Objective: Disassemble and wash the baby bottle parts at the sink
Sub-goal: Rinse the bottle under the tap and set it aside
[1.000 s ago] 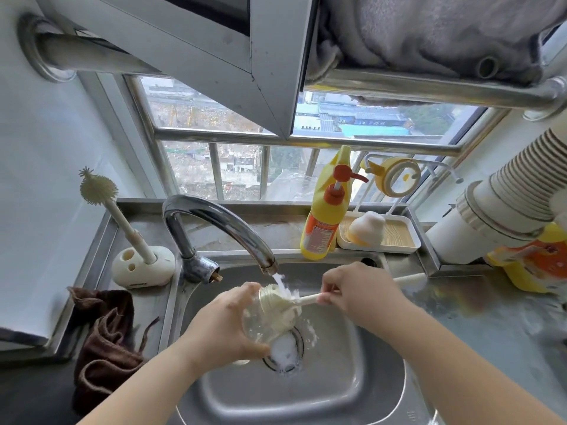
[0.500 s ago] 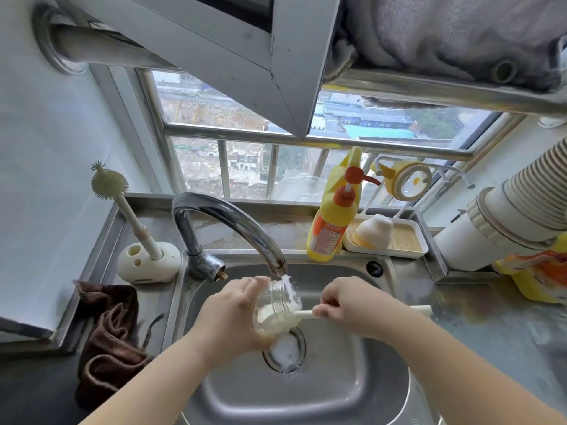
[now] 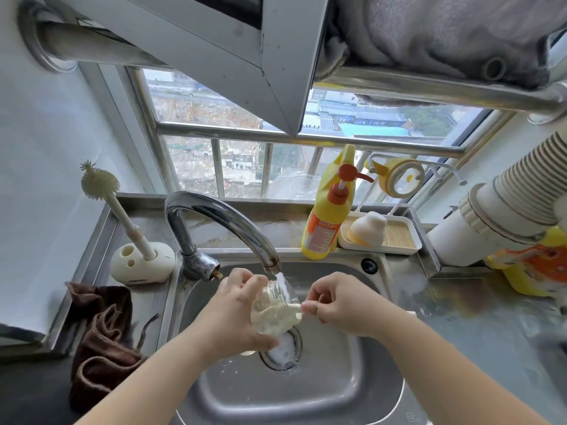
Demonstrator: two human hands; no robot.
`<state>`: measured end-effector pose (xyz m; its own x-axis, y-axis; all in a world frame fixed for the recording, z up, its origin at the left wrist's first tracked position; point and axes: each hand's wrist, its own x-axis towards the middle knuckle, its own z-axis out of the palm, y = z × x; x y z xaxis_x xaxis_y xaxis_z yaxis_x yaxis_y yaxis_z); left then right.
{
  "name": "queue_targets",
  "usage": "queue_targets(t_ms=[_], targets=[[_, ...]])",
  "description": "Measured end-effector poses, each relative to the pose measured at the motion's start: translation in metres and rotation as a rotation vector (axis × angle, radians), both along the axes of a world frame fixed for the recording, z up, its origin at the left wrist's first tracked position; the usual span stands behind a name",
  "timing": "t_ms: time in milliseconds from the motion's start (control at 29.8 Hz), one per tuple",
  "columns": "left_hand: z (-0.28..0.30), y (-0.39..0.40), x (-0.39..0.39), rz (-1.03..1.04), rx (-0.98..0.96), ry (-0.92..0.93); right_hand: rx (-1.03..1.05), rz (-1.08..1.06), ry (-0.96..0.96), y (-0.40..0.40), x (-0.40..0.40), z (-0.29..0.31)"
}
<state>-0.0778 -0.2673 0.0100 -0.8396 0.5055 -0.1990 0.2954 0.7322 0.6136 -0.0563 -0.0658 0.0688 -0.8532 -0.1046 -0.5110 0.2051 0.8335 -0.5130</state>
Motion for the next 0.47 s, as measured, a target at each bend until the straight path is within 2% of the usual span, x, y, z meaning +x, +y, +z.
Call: queue_targets(t_ms=[134, 235, 302, 470], targets=[[-0.001, -0.008, 0.001, 0.080, 0.000, 0.049, 0.248, 0.028, 0.057, 0.018, 0.000, 0.010], [0.001, -0.003, 0.007, 0.092, -0.018, 0.117, 0.311, 0.030, 0.102, 0.020, -0.005, 0.017], [0.001, 0.003, 0.011, 0.086, -0.019, 0.128, 0.381, 0.121, 0.105, 0.004, -0.004, 0.014], [0.000, -0.002, 0.008, 0.084, -0.031, 0.173, 0.315, 0.072, 0.017, 0.014, -0.012, 0.023]])
